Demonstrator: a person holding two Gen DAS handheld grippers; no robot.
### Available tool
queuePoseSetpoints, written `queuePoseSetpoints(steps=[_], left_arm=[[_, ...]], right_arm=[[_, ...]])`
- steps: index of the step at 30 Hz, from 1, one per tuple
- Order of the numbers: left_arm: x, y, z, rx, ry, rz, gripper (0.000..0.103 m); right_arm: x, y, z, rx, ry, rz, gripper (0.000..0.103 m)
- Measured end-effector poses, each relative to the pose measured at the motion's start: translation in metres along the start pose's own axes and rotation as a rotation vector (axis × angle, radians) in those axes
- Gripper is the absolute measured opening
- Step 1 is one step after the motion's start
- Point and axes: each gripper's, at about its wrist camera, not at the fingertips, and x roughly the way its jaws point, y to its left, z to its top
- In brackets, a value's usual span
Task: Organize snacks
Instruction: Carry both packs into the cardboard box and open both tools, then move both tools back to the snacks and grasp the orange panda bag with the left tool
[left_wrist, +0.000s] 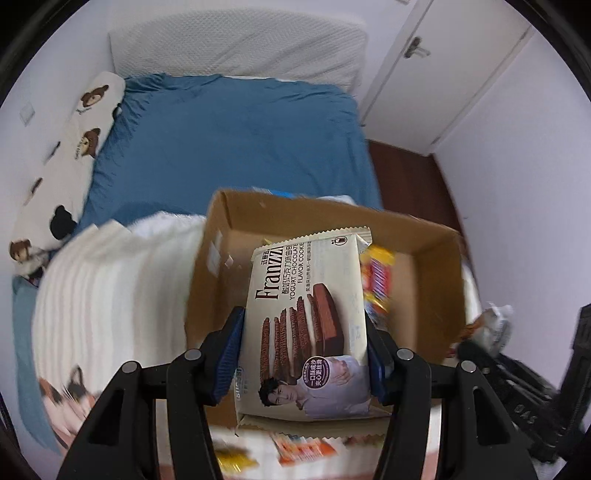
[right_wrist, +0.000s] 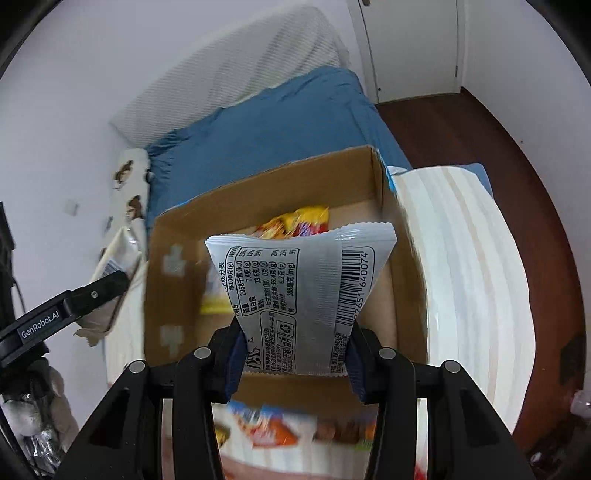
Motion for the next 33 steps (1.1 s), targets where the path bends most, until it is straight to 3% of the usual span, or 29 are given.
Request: queuePoseSetpoints(steps=[5, 10, 12, 15, 17, 20, 33], left_arm=[[0.05, 0.005, 0.039, 0.007, 0.038, 0.099, 0.054], [0.097, 0.008, 0.05, 0.048, 0.094, 0.181, 0.054], [0.118, 0.01, 0.049, 0.059, 0.162, 0.171, 0.055], [0.138, 0.014, 0.04, 0.029, 0.24, 0.122, 0.056], [0.14, 0.015, 0.036, 0.015, 0.232, 0.103, 0.064], [0.14, 0.018, 0.033, 0.002, 0.228, 0.082, 0.093], [0.084, 0.002, 0.009, 0.03, 0.127, 0.033, 0.093]], right_arm=[[0.052, -0.003, 0.042, -0.016, 0.067, -0.089, 0.048], [0.102, -0.018, 0.061, 0.014, 0.18, -0.142, 0.051], [0.116, -0.023, 0.064, 0.004, 0.204, -0.175, 0.057], [0.126, -0.025, 0.067, 0.0, 0.228, -0.171, 0.083], [0.126, -0.021, 0.066, -0.021, 0.231, -0.179, 0.094], [0.124, -0.017, 0.063, -0.033, 0.237, -0.188, 0.096], [0.08, -0.011, 0.031, -0.064, 0.176, -0.159, 0.098]])
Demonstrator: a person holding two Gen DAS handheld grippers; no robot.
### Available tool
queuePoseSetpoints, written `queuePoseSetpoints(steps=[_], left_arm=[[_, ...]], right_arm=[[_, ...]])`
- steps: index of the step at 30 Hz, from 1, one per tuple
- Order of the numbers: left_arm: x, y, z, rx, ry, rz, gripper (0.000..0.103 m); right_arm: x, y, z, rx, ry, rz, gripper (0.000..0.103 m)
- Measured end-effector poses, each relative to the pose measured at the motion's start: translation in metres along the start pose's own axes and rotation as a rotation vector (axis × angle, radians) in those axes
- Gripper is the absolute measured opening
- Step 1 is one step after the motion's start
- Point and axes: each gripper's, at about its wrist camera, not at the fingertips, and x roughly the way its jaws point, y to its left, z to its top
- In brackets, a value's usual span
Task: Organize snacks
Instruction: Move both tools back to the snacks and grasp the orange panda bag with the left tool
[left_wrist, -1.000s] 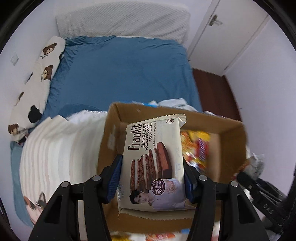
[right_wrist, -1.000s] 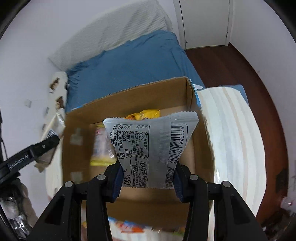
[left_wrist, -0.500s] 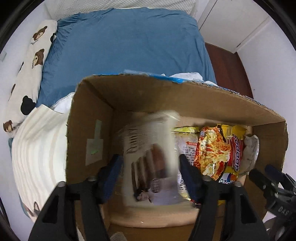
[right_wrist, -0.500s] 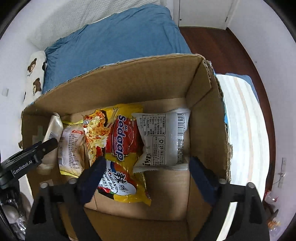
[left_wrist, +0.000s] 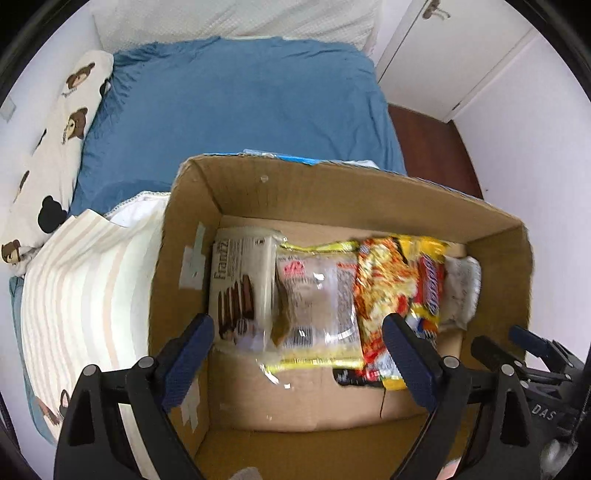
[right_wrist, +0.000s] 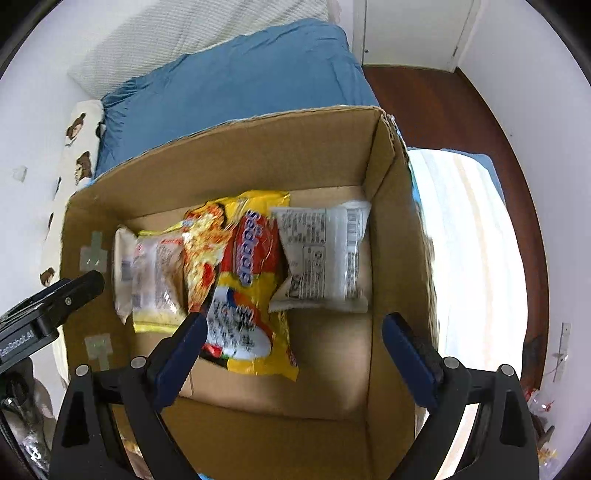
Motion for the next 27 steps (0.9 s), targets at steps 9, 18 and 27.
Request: queuePoseSetpoints(steps=[9, 18, 27], left_arm=[[-0.042, -0.007, -0.066, 0.039, -0.11, 0.007, 0.093], [-0.112, -0.011, -0.123, 0.039, -0.246, -0.051, 0.093], [-0.145, 0.029, -0.222, 0.059, -0.264, 0.038, 0.093]], right_arm=[[-0.031, 0.007, -0.052, -0.021, -0.103, 0.029, 0.098], [-0.097, 0.018, -0.114, -0.037, -0.247, 0.107, 0.098], [-0.097, 0.021, -0.204, -0.03, -0.179, 0.216, 0.098]])
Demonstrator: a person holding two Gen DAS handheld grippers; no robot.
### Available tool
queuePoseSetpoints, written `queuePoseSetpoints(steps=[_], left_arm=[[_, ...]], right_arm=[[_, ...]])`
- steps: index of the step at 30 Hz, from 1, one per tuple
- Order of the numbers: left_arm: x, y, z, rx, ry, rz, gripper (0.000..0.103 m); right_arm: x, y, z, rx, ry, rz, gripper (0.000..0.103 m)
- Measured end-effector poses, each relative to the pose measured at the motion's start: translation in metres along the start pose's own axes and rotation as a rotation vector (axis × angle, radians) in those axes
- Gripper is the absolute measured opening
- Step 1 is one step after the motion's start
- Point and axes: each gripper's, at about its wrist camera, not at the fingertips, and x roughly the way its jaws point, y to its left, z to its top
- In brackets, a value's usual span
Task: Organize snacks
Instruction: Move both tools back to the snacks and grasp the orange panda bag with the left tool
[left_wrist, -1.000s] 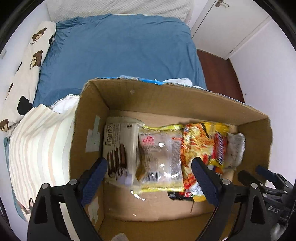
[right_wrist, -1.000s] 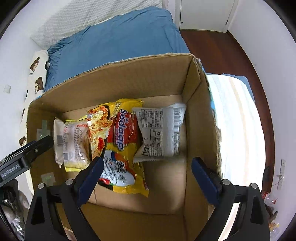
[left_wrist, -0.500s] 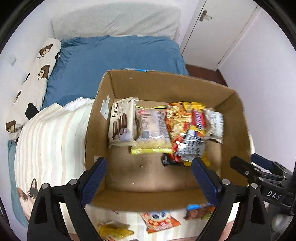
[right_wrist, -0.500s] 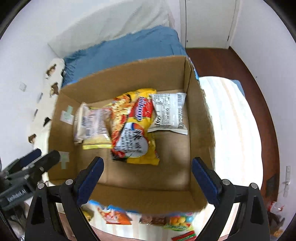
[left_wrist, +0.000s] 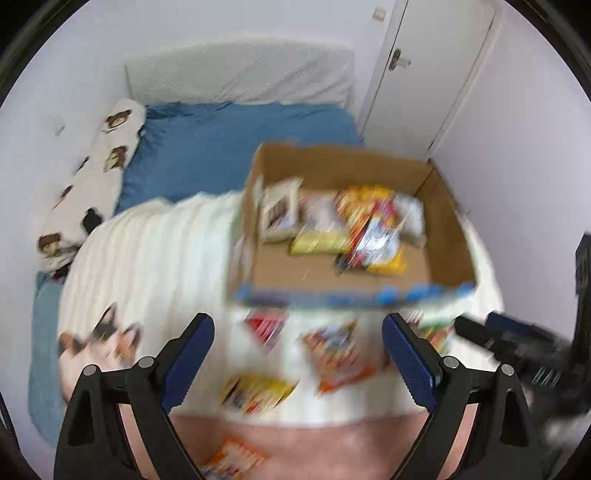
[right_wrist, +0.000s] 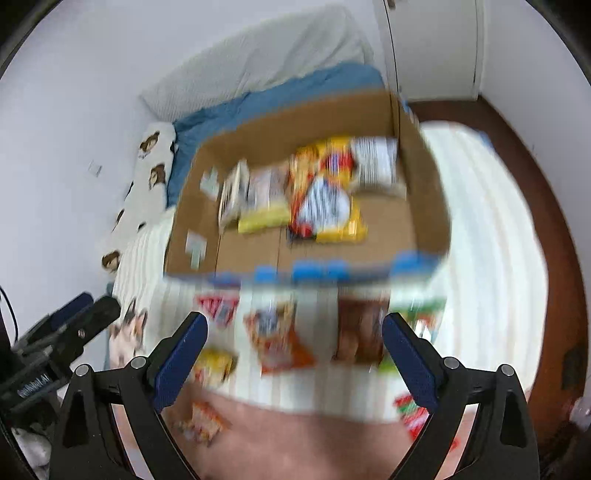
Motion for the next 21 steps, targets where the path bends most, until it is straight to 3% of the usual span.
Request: queuePoseSetpoints(steps=[3, 8, 11, 13, 14, 17, 20, 21], left_arm=[[0.006, 0.025, -0.053, 0.007, 0.078, 0.055, 0.093], [0.048, 0.058, -0.148, 0.045, 0.301, 0.132, 0.093], [0.075, 0.07, -0.191, 0.044, 0.394, 0.14, 0.093], [0.093, 0.07, -0.21, 0.061, 0.443, 0.135, 0.093], [0.103, 0.068, -0.218, 0.074, 0.464, 0.143, 0.093], [0.133, 0.063, -0.232, 0.102, 0.515, 0.145, 0.093], [0.145, 0.062, -0.229, 0.1, 0.491, 0.154, 0.093], [0.144, 0.063, -0.224, 0.082, 0.467, 0.151, 0.089]], right_arm=[[0.011, -0.011, -0.042, 0.038, 0.056, 0.009, 0.098], [0.03, -0.035, -0.108, 0.113, 0.161, 0.01, 0.098], [0.043, -0.047, -0.139, 0.141, 0.214, -0.01, 0.098], [0.051, -0.052, -0.152, 0.148, 0.244, -0.024, 0.098], [0.054, -0.054, -0.157, 0.134, 0.209, -0.027, 0.098], [0.06, -0.058, -0.169, 0.121, 0.223, -0.066, 0.098], [0.064, -0.051, -0.176, 0.082, 0.243, -0.072, 0.098], [0.066, -0.046, -0.177, 0.057, 0.247, -0.075, 0.098]])
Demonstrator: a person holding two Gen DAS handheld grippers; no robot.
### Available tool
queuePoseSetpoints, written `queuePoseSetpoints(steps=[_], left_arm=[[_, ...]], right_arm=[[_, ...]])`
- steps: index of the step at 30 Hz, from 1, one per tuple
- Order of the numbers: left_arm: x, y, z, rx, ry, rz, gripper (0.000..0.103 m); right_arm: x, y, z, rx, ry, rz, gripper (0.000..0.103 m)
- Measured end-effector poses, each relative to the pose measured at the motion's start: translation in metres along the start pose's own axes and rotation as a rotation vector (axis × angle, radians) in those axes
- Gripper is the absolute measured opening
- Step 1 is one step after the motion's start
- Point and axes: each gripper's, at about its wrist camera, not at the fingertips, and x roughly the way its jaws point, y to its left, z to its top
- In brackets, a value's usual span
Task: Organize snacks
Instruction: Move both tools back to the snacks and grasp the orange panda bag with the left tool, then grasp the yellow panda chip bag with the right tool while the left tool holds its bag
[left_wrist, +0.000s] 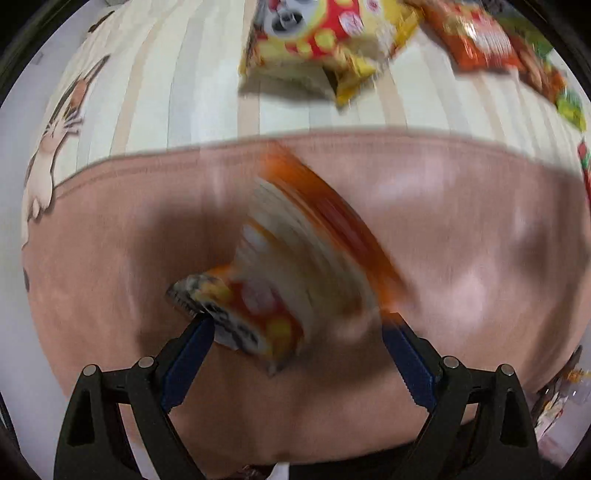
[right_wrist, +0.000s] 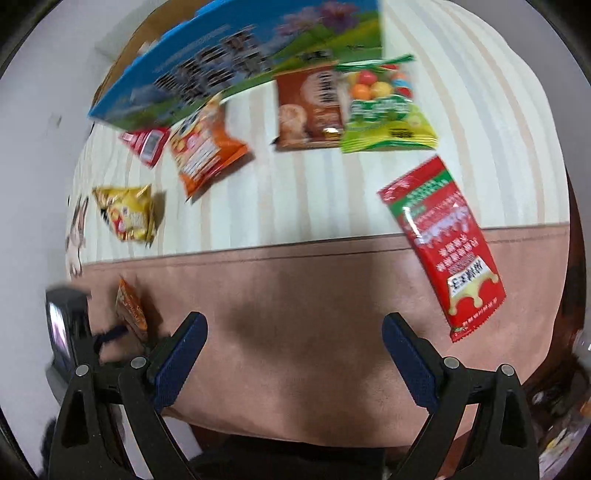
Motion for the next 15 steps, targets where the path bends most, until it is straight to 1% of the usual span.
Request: queuePoseSetpoints(steps=[1, 2, 3, 7, 10, 11, 13, 15], left_arm=[[-0.003, 0.005, 0.003, -0.032, -0.024, -0.008, 0.084], [-0.005, 0.009, 0.005, -0.053, -0.033, -0.017, 0.074], [-0.006, 0.014, 0.007, -0.081, -0.041, -0.032, 0.065], [-0.001, 0.036, 0.008, -0.194, -0.049, -0.088, 0.061], [0.001, 0.057, 0.005, -0.32, -0.049, -0.135, 0.061], [0.001, 0.067, 0.003, -0.381, -0.053, -0.165, 0.061], [0.002, 0.083, -0.003, -0.469, -0.051, -0.222, 0.061], [0.004, 0.095, -0.01, -0.52, -0.055, -0.273, 0.061]], right_arm=[[0.001, 0.007, -0.001, -0.031, 0.003, -0.008, 0.098], [0.001, 0.014, 0.001, -0.052, 0.005, -0.011, 0.098], [0.002, 0.021, 0.001, -0.079, 0.008, -0.01, 0.098], [0.004, 0.057, 0.01, -0.195, 0.012, -0.002, 0.098], [0.01, 0.095, 0.021, -0.32, 0.014, -0.011, 0.098], [0.013, 0.111, 0.026, -0.375, 0.015, -0.017, 0.098], [0.02, 0.14, 0.035, -0.472, 0.009, -0.028, 0.098], [0.032, 0.168, 0.045, -0.564, 0.015, -0.039, 0.098]])
